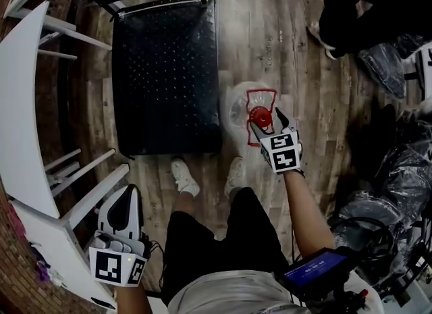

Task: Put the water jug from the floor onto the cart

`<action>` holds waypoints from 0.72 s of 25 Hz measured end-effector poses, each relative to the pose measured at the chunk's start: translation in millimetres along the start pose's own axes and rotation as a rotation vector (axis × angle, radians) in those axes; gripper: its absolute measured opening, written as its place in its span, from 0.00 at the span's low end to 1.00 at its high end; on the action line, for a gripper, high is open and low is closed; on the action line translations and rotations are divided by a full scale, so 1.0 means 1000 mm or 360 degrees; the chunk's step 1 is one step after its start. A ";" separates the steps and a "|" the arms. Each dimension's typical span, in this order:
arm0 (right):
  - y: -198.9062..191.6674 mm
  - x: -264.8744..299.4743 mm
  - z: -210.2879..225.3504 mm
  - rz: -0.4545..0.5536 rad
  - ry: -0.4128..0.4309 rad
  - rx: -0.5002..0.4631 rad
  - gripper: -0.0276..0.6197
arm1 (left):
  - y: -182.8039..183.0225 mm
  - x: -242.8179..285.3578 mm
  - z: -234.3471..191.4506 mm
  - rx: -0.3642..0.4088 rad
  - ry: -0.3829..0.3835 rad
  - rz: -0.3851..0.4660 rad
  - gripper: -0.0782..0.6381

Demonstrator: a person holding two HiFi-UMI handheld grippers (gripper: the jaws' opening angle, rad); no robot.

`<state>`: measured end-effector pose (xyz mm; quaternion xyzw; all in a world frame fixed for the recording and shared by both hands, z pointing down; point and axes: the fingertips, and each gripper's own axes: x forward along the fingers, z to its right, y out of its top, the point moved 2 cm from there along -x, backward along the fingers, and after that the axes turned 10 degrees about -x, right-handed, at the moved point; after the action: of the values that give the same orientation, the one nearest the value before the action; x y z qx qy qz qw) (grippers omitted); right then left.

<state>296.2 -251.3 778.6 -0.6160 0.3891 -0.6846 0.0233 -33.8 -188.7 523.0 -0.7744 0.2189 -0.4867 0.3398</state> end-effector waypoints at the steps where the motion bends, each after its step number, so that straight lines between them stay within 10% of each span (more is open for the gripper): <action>1: -0.005 0.007 0.000 -0.0017 -0.0001 -0.0015 0.56 | -0.004 0.000 -0.002 -0.0005 0.0010 -0.0003 0.11; 18: -0.050 0.067 0.000 -0.0117 -0.0011 0.0062 0.54 | -0.045 -0.012 -0.011 -0.0110 0.0116 -0.0050 0.11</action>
<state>302.3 -250.2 862.1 -0.6317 0.3525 -0.6904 0.0114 -48.6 -153.7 552.6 -0.7709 0.2355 -0.5120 0.2969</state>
